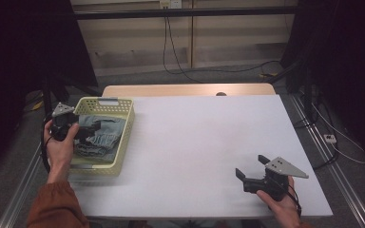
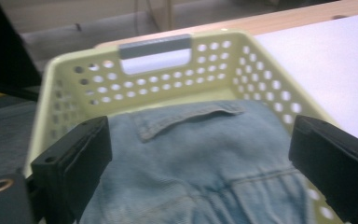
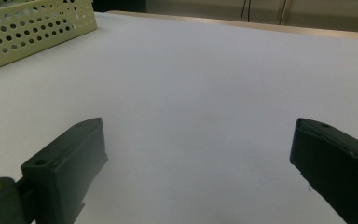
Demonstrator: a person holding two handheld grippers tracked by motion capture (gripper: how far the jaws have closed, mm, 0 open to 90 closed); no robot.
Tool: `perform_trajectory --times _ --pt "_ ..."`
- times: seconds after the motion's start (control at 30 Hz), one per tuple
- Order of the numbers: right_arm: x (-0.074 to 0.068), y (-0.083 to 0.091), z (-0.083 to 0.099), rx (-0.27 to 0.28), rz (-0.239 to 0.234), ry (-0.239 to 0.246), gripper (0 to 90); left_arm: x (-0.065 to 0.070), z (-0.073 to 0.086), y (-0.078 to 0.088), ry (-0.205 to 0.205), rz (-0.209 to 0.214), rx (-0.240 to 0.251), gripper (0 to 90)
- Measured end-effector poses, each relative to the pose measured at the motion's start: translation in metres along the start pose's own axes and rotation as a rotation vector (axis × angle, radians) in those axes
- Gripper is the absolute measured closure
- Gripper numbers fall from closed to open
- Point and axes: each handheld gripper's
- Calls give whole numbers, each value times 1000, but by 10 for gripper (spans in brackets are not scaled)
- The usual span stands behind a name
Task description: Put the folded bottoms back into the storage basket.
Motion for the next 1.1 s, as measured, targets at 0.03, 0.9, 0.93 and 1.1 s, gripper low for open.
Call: perform_trajectory --times 0.03,0.9,0.93,1.1 --pt "0 0 0 2 3 -6 36 0 0 1 -9 -12 -3 68" --pt "-2 0 -1 8 8 -4 35 26 20 48 -64 -32 88 68" --pt "-2 0 -1 7 8 -4 35 27 21 49 -66 -33 91 67" --pt "-1 -1 0 3 7 -5 35 30 25 54 -57 -6 83 64"
Point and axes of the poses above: each handheld gripper's, and its own axes: y roughly backward along the jaws, z roughly out of its underside, x roughly to its right, and after that the axes turned 10 degrees about -z, right-handed
